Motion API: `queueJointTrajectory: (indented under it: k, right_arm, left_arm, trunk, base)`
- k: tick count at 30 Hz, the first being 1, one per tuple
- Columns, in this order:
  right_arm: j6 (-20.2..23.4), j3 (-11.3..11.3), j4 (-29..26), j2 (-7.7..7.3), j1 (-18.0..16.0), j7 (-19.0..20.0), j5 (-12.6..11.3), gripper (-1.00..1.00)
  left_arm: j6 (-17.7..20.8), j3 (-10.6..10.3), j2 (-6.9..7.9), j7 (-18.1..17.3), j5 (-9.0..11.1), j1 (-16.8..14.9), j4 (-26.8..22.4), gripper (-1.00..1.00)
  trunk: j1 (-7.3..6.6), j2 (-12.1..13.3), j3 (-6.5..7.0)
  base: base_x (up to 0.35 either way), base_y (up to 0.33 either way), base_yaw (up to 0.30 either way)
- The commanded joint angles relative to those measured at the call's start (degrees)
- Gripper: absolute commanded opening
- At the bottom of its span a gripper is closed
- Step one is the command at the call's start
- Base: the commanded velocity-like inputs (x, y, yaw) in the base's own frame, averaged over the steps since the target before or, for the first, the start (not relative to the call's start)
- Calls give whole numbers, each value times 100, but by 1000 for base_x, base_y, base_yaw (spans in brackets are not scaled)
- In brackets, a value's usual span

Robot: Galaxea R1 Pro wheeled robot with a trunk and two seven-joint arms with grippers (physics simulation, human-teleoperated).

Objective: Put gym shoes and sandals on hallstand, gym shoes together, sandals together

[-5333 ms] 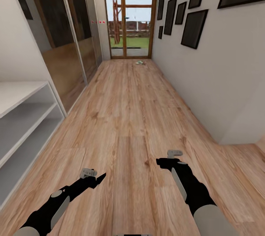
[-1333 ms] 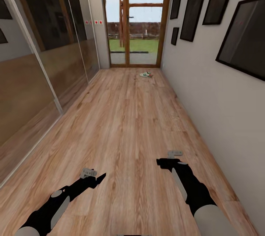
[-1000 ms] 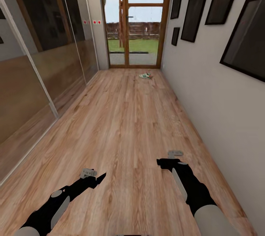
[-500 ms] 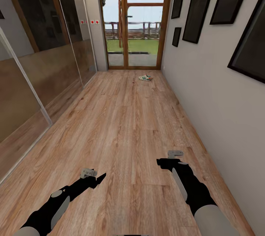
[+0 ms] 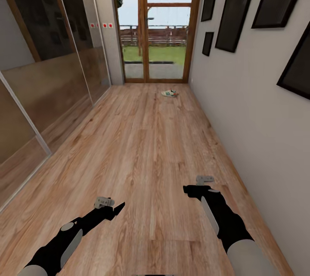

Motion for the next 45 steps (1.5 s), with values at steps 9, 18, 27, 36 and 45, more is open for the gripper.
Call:
queueJointTrajectory:
  k: [9,18,27,36,45]
  right_arm:
    - [26,11,-7,-2,-2,-42,-46,100]
    - [28,15,-6,-2,-4,-45,-46,100]
    - [29,12,-6,-2,-3,-48,-46,100]
    - [29,11,-8,-2,-2,-51,-46,100]
    - [31,11,-10,-2,-2,-50,-46,100]
  left_arm:
    - [-30,-32,7,5,32,-4,5,100]
    - [-30,-32,7,5,32,-4,7,100]
    - [-30,-32,7,5,32,-4,7,100]
    - [-30,-32,7,5,32,-4,8,100]
    - [-30,-32,7,5,32,-4,8,100]
  trunk:
    - [2,-2,22]
    - [2,-2,68]
    - [2,-2,72]
    - [2,-2,111]
    - [2,-2,114]
  base:
    - [347,-70,53]
    - [347,-70,99]
    - [347,-62,7]
    - [347,-65,31]
    - [347,-70,2]
